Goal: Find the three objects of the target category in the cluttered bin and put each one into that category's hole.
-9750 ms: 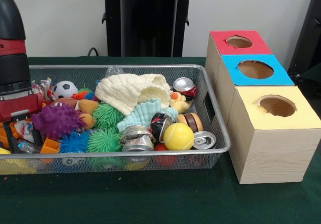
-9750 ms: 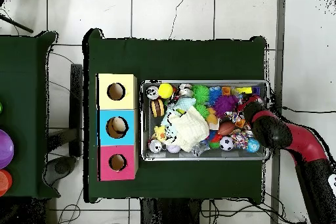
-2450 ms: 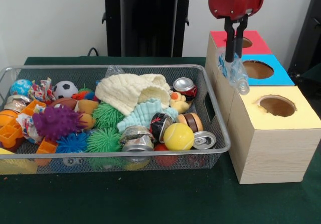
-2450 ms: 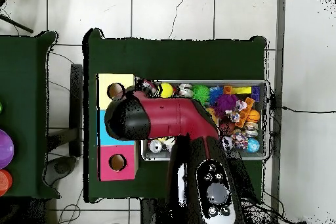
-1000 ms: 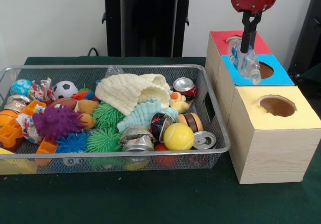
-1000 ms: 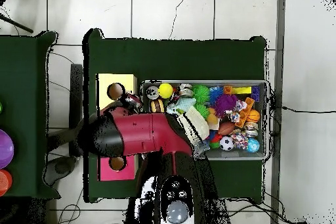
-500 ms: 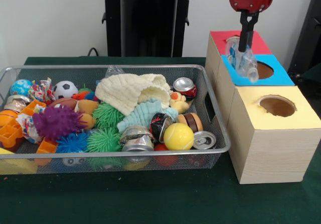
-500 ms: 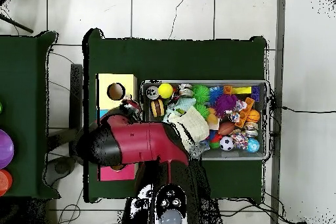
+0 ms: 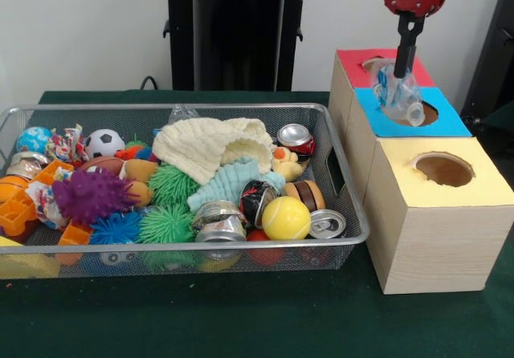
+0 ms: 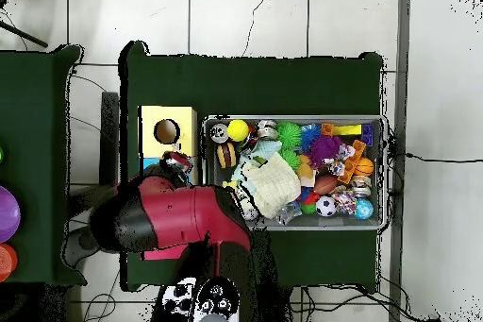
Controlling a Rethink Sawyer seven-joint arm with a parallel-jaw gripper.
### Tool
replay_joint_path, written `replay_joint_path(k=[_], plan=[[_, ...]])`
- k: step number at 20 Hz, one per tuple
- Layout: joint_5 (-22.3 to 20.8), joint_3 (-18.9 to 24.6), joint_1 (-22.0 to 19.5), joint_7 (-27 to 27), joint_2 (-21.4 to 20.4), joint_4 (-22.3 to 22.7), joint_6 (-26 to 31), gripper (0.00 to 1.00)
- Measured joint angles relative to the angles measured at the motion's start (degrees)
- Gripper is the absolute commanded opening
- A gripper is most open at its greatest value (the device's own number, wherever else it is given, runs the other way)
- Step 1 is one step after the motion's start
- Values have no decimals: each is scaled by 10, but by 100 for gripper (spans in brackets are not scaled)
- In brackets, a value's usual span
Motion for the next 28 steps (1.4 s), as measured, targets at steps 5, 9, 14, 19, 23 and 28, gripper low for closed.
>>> replay_joint_path(k=[5, 9, 14, 19, 23, 28], plan=[[8, -6, 12, 0, -3, 4, -5, 0], [23, -6, 15, 0, -7, 7, -5, 0], [30, -6, 15, 0, -12, 14, -7, 0], [38, -6, 15, 0, -18, 34, -15, 0], [39, -6, 15, 0, -16, 48, -42, 0], [39, -6, 16, 0, -14, 65, -75, 0]])
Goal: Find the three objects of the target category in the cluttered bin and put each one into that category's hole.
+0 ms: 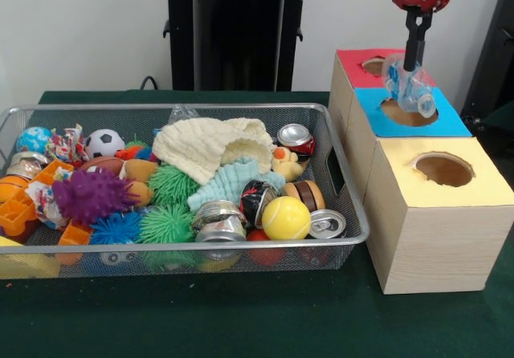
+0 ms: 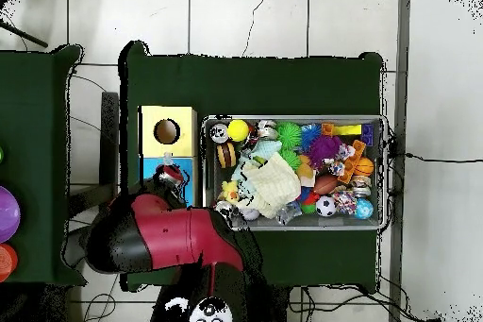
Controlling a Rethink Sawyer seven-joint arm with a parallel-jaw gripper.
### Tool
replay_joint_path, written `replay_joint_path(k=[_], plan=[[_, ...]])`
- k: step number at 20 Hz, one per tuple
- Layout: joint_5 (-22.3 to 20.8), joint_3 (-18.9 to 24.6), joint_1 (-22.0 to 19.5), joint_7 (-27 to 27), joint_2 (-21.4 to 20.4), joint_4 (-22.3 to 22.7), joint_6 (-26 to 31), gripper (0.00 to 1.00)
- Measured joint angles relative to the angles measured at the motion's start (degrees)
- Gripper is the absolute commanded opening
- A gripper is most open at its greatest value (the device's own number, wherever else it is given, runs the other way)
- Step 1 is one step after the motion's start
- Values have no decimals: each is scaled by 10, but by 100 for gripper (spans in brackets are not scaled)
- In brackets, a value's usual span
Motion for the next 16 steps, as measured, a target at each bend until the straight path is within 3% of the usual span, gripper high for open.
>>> replay_joint_path(k=[1, 2, 16], plan=[[0, 0, 0, 0, 0, 3, -4, 0], [0, 0, 1, 0, 0, 7, -9, 100], [2, -3, 2, 0, 2, 7, -9, 100]])
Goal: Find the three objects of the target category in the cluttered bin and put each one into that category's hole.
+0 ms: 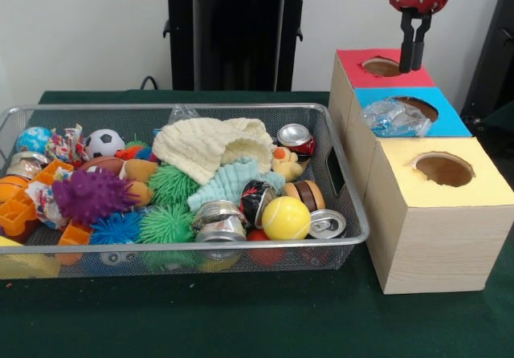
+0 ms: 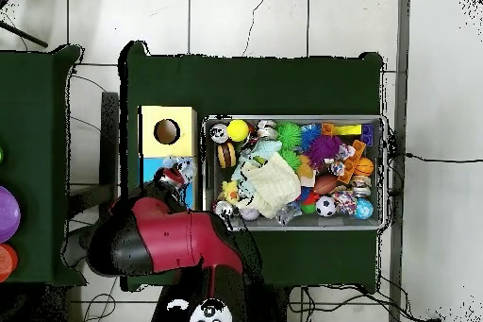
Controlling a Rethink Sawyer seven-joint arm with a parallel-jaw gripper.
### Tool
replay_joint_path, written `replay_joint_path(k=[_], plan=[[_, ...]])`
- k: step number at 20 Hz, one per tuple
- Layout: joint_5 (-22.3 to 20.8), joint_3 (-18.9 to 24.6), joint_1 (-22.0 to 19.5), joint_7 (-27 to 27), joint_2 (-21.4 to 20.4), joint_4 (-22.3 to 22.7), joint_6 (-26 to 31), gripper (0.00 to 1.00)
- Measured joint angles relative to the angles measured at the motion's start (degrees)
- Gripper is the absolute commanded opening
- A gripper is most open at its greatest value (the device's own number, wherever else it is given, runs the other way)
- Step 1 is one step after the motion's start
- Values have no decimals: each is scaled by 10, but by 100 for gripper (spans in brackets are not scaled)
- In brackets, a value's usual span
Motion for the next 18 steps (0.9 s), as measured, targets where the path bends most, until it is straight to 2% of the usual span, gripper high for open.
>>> replay_joint_path(k=[11, 15, 18], plan=[[0, -1, -9, 0, 3, 0, -2, 100], [0, -1, -33, 0, 18, 0, -28, 100], [0, -2, -49, 0, 44, 0, -73, 100]])
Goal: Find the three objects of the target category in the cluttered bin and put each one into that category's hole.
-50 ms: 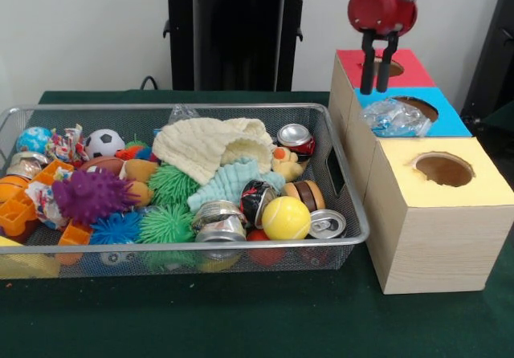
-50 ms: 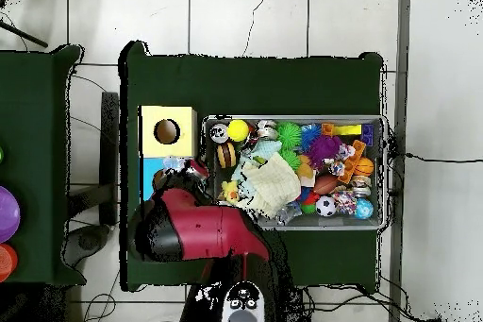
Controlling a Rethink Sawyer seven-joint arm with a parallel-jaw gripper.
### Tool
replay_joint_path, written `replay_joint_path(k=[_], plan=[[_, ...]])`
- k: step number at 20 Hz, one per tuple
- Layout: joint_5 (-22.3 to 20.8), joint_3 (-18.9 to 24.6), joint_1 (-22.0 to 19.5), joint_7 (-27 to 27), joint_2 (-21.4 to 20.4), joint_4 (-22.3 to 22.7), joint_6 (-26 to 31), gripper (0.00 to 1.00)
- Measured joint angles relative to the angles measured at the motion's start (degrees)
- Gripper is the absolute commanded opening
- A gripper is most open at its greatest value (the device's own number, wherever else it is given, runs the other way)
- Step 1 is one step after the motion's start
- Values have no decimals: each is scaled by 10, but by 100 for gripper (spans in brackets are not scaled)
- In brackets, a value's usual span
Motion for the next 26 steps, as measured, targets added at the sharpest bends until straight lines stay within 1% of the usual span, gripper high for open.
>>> replay_joint_path(k=[6, 10, 21, 26], plan=[[1, -2, -3, 0, 38, -1, -47, 100], [0, -16, 0, 0, 48, -2, -63, 100], [0, -45, 29, 0, 91, -2, -68, 100], [0, -45, 32, 0, 96, -1, -68, 100]])
